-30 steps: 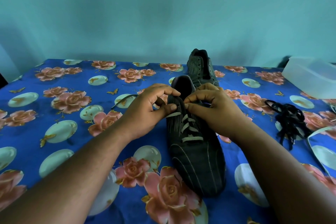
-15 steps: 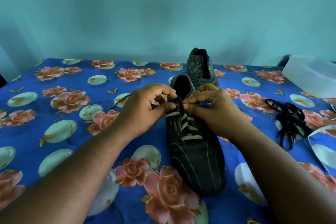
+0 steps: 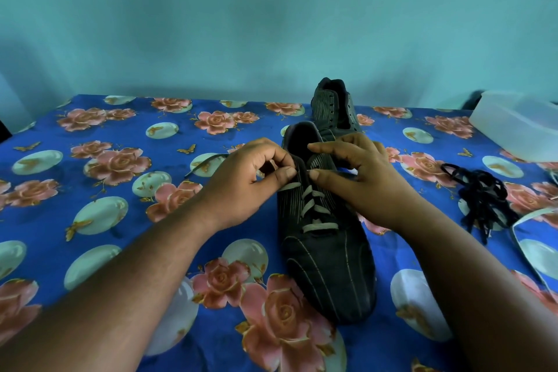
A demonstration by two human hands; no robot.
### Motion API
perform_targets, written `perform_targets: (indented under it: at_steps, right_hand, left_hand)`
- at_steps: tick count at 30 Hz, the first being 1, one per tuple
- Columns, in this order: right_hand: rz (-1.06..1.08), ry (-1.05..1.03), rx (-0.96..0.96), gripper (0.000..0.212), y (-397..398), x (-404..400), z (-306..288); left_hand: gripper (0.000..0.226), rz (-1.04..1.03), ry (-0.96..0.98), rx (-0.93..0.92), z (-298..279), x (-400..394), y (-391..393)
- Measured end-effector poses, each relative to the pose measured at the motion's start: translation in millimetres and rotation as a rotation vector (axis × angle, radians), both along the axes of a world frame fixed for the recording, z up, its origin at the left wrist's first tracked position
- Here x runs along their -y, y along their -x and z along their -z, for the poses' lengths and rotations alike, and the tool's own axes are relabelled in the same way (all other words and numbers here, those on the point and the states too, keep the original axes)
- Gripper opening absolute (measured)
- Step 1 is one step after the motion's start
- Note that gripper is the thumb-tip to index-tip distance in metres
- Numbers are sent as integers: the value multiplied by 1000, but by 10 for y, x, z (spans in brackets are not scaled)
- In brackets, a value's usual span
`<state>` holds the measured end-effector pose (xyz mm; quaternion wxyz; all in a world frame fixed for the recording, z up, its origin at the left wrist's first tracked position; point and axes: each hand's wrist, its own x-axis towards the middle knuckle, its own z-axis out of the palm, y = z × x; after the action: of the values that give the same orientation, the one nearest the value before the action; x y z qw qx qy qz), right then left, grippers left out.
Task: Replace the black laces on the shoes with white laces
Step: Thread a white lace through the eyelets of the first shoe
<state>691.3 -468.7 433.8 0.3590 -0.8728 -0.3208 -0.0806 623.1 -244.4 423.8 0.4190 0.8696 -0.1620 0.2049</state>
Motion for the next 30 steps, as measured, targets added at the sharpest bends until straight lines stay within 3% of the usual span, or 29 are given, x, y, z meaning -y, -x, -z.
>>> perform_targets:
  at_steps: [6, 10, 15, 19, 23, 27, 30]
  right_hand:
    - [-60, 75, 54, 58, -104, 103, 29]
    - [-84, 83, 32, 59, -114, 120, 43]
    - [-82, 78, 12, 59, -115, 119, 51]
    - [-81, 85, 1, 59, -105, 115, 50]
    - [-84, 87, -6, 60, -96, 106, 44]
    - [-84, 87, 1, 59, -99, 103, 51]
    - [-87, 85, 1, 59, -104, 104, 54]
  left_hand:
    - [5, -31, -10, -107, -15, -183, -3]
    - [7, -66, 110, -224, -18, -344, 4]
    - [10, -153, 208, -241, -56, -437, -9]
    - [28, -138, 305, -254, -55, -389, 0]
    - [35, -45, 248, -278, -52, -165, 60]
    - [17, -16, 57, -171, 14, -73, 24]
    - [17, -46, 131, -222, -16, -94, 27]
